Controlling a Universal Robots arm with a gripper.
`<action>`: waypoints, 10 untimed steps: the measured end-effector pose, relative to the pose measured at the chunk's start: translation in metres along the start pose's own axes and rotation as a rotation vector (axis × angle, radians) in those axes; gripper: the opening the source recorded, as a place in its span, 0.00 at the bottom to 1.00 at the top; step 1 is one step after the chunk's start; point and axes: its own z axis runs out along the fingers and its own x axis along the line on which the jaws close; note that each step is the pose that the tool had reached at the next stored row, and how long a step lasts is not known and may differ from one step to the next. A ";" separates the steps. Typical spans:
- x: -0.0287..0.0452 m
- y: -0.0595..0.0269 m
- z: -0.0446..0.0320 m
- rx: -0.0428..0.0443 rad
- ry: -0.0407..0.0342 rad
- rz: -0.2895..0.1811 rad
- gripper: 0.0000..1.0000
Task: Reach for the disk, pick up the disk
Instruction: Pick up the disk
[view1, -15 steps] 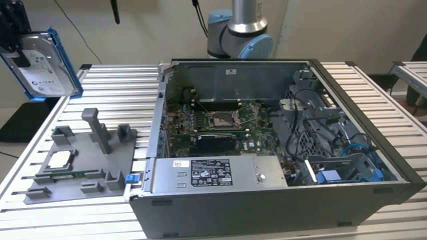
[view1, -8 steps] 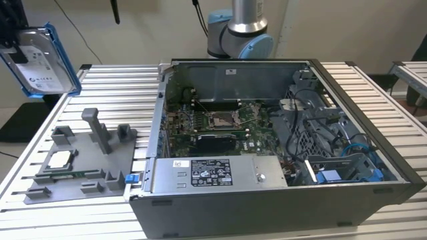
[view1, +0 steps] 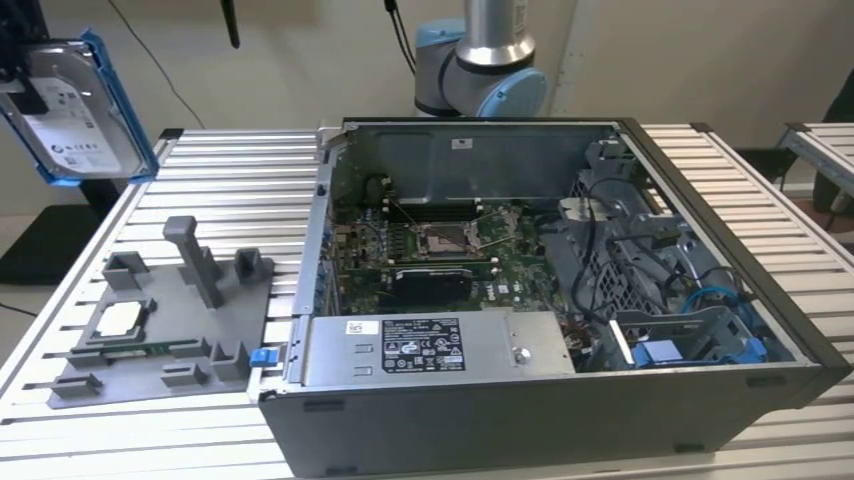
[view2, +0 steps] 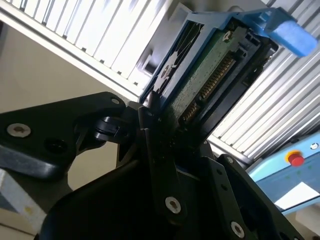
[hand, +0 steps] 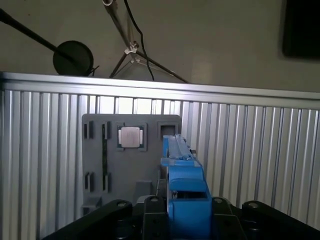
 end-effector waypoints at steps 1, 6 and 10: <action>-0.0001 0.0000 -0.0022 -0.0002 0.0000 0.000 0.00; -0.0006 0.0000 -0.0127 -0.0021 -0.0001 0.000 0.00; -0.0010 -0.0001 -0.0211 -0.0031 -0.0002 0.000 0.00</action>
